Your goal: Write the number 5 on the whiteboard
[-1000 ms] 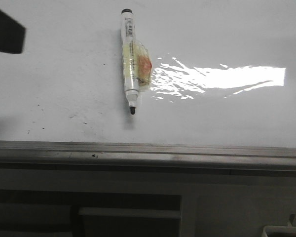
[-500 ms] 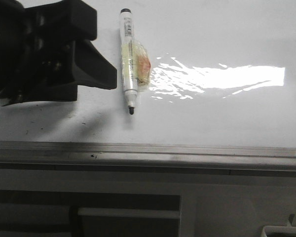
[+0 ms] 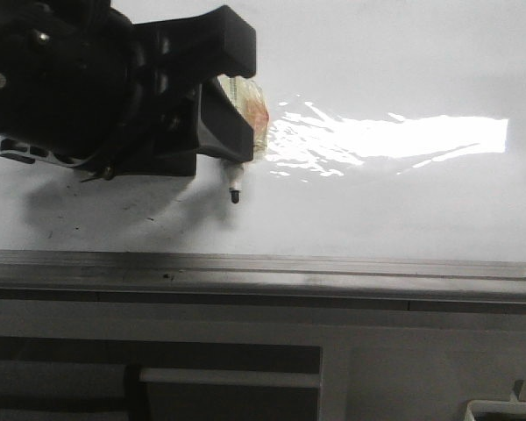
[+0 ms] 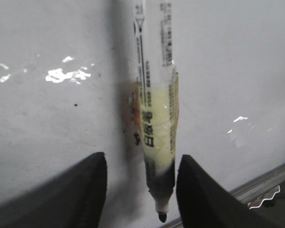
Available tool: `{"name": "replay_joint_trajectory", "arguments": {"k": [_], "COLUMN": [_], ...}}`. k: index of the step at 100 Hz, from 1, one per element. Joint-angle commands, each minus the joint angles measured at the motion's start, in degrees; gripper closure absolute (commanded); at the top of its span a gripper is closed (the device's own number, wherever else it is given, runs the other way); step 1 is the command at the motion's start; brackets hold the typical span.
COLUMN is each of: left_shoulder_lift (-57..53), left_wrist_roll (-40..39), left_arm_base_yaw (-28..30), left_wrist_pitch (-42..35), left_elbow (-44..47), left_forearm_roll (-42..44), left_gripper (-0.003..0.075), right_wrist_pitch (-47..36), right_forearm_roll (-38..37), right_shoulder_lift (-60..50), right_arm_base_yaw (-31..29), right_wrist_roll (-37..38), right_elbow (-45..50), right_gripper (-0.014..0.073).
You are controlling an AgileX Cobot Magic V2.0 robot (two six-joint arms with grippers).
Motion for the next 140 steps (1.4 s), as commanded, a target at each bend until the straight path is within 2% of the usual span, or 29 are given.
{"name": "replay_joint_trajectory", "arguments": {"k": [1,2,15,24,33,41,49,60,69,85,102,116,140], "left_shoulder_lift": [0.0,0.0,-0.3,-1.8,-5.2,-9.3,-13.0,-17.0,-18.9,-19.3,-19.0,-19.0,-19.0], "left_wrist_roll": [0.0,0.0,0.0,0.0,0.0,0.2,2.8,9.7,17.1,26.7,27.6,27.6,28.1], "left_arm_base_yaw": [0.0,0.0,0.0,0.0,0.0,0.0,-0.6,-2.5,-4.5,-7.4,-7.6,-7.6,-7.6], "left_wrist_pitch": [-1.5,-1.4,0.0,3.6,9.4,16.0,24.2,30.9,30.8,28.4,24.7,23.8,23.8], "left_elbow": [-1.5,-1.5,-1.5,-1.5,-1.5,-1.5,-1.5,-1.5,-1.5,-1.5,-1.5,-1.5,-1.5], "left_forearm_roll": [0.0,0.0,0.0,2.2,10.2,18.9,27.5,32.0,31.9,31.9,35.2,38.1,38.8], "left_gripper": [0.0507,0.0540,0.0738,0.0740,0.0741,0.0740,0.0741,0.0740,0.0741,0.0740,0.0740,0.0740,0.0740], "right_wrist_pitch": [-3.5,-3.5,-3.3,-1.8,1.3,3.7,5.6,5.9,2.8,-1.5,-3.6,-9.2,-19.4], "right_forearm_roll": [-0.4,-0.2,0.6,1.0,1.1,3.1,8.8,15.4,18.4,18.7,18.7,18.7,19.0], "right_shoulder_lift": [0.8,0.8,0.8,0.8,0.8,0.8,1.0,3.0,5.5,10.6,16.8,21.2,28.0], "right_arm_base_yaw": [0.1,0.1,0.1,0.2,1.2,3.0,5.9,10.6,14.2,21.8,29.8,34.9,38.2], "right_wrist_roll": [-0.7,-0.7,-0.7,-0.7,-1.4,-6.2,-12.2,-20.0,-24.4,-25.7,-26.4,-26.4,-26.4], "right_elbow": [-2.2,-2.2,-2.2,-2.2,-2.2,-2.2,-2.2,-2.2,-2.2,-3.1,-5.8,-7.5,-7.9], "right_gripper": [0.0143,0.0143,0.0143,0.0143,0.0143,0.0144,0.0159,0.0183,0.0186,0.0186,0.0185,0.0185,0.0186]}}
